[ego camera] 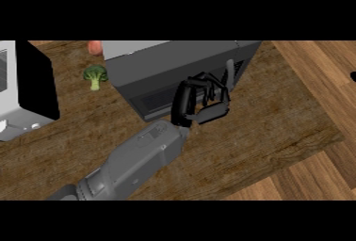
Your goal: Pick up the milk, place it into the microwave and close the microwave
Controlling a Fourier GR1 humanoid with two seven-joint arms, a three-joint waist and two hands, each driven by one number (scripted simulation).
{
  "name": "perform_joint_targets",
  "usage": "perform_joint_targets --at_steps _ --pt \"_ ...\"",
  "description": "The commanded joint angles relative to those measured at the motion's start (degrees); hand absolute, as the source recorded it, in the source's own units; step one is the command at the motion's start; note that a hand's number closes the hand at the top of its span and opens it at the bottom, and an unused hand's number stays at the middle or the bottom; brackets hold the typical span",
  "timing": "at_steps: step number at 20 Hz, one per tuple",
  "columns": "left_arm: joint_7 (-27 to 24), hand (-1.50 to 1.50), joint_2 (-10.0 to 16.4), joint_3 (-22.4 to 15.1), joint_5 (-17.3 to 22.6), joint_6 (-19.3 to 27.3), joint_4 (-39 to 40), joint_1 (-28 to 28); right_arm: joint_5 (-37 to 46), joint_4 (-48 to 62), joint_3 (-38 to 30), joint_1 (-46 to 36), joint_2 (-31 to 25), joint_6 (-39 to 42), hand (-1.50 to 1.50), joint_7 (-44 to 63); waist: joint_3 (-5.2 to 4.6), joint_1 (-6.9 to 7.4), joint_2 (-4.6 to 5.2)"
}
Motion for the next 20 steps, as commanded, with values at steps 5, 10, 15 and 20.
perform_joint_targets --at_steps 5,10,15,20 --pt "0.74 1.50 0.02 1.25 2.53 -1.24 4.51 -4.02 -3.23 0.03 0.61 -0.46 -1.40 2.42 -1.50 1.23 -0.04 -0.61 1.07" --pt "-0.07 1.50 0.02 0.76 3.42 -1.16 5.41 -3.83 -4.14 -0.67 1.10 -0.70 -2.04 2.65 -1.50 2.14 -0.11 -0.53 0.96" --pt "-1.06 1.50 0.02 0.41 4.38 -1.13 5.51 -3.89 -5.36 -0.37 0.04 -0.87 -3.37 2.99 -1.50 2.65 -0.13 -1.17 0.80" --pt "-1.46 1.50 0.03 0.02 4.94 -1.20 6.25 -4.27 -6.34 -0.22 -0.03 -1.39 -4.21 4.08 -1.50 2.96 -0.03 -0.62 1.05"
